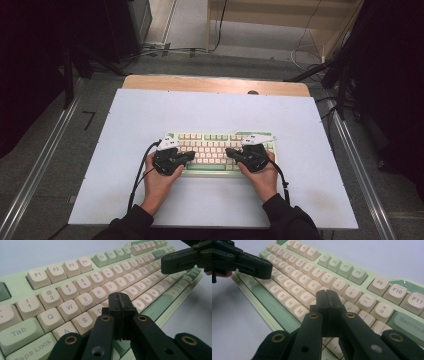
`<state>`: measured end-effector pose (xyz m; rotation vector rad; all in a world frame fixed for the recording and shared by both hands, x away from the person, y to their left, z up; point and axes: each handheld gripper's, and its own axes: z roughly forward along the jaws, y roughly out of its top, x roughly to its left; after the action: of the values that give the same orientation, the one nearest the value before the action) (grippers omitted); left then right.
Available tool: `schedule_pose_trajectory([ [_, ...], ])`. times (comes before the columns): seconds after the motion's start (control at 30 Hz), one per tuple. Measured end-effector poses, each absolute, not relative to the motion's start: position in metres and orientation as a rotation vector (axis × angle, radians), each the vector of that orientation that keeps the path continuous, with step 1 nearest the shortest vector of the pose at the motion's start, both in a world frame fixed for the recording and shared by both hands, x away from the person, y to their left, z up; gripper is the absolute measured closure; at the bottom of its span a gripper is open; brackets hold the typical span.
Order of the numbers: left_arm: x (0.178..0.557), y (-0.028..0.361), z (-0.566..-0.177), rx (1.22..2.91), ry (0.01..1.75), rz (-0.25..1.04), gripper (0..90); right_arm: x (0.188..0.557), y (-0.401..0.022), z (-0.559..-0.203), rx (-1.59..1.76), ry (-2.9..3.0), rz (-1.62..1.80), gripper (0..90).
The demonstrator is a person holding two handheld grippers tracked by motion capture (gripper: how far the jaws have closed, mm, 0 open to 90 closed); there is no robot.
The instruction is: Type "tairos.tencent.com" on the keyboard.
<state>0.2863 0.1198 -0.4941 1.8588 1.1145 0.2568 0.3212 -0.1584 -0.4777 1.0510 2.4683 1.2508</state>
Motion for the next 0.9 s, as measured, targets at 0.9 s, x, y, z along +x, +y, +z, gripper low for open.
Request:
schedule_pose_trajectory([
  [0.9,0.2854,0.1196,-0.4930,1.838,1.108,0.251,90.0,0.3218,-0.1592,-0.4778,1.054,2.461,1.255,87.6],
])
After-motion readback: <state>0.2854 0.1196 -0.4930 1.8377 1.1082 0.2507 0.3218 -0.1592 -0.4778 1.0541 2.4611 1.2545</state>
